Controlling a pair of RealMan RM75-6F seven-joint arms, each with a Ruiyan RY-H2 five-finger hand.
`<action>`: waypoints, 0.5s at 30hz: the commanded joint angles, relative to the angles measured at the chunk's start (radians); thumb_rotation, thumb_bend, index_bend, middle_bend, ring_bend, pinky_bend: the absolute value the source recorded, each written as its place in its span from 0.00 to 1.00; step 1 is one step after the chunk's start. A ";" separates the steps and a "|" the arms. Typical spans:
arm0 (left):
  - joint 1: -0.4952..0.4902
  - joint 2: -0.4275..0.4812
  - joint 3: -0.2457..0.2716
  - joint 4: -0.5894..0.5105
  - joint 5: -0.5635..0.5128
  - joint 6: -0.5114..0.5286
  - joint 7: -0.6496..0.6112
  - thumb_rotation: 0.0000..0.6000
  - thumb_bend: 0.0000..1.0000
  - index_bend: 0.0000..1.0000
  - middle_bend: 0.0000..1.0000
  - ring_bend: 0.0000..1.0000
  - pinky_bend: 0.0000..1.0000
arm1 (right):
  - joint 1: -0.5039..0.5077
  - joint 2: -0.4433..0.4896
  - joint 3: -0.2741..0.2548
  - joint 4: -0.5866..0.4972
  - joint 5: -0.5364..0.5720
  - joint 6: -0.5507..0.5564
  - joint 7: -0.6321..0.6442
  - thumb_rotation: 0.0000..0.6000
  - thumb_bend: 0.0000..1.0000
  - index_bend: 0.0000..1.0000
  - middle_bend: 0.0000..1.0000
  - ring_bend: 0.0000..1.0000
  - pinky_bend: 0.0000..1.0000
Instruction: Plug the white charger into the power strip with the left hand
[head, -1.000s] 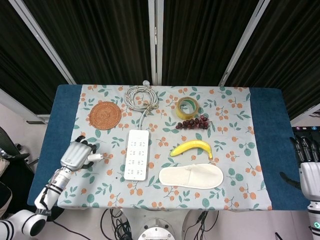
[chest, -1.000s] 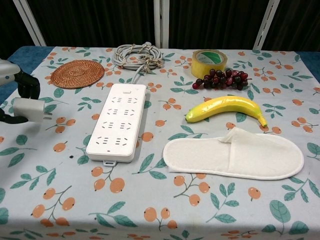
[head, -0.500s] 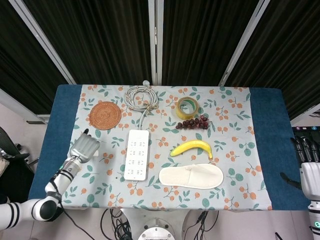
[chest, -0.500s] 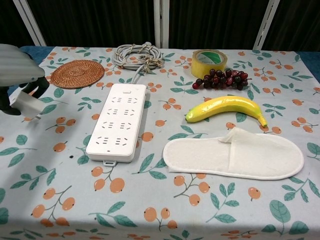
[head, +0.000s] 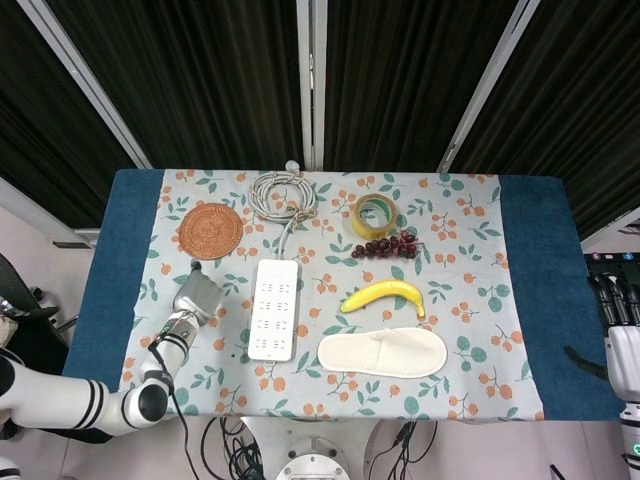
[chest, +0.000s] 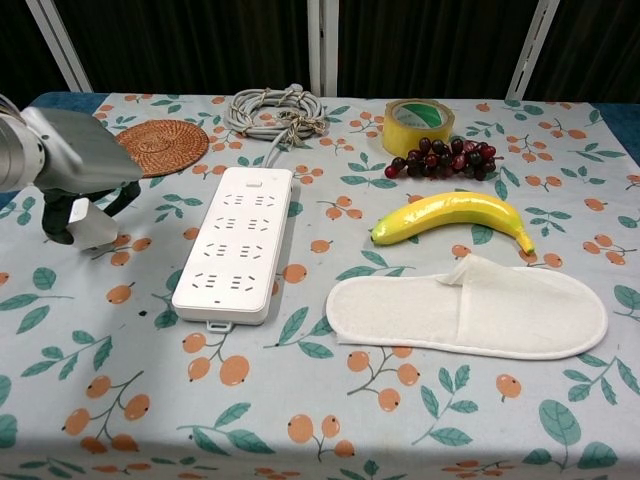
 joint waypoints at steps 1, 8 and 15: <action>-0.012 -0.011 0.007 0.001 0.002 0.015 -0.010 1.00 0.42 0.38 0.52 0.36 0.15 | -0.001 0.000 0.000 0.001 0.001 0.000 0.001 1.00 0.01 0.00 0.06 0.00 0.00; -0.034 -0.017 0.020 0.007 0.012 0.026 -0.040 1.00 0.42 0.34 0.48 0.32 0.14 | -0.003 -0.001 0.000 0.004 0.006 -0.002 0.005 1.00 0.02 0.00 0.06 0.00 0.00; -0.040 -0.014 0.041 0.006 0.025 0.028 -0.075 1.00 0.41 0.31 0.47 0.31 0.14 | -0.002 -0.002 0.002 0.009 0.011 -0.008 0.011 1.00 0.02 0.00 0.06 0.00 0.00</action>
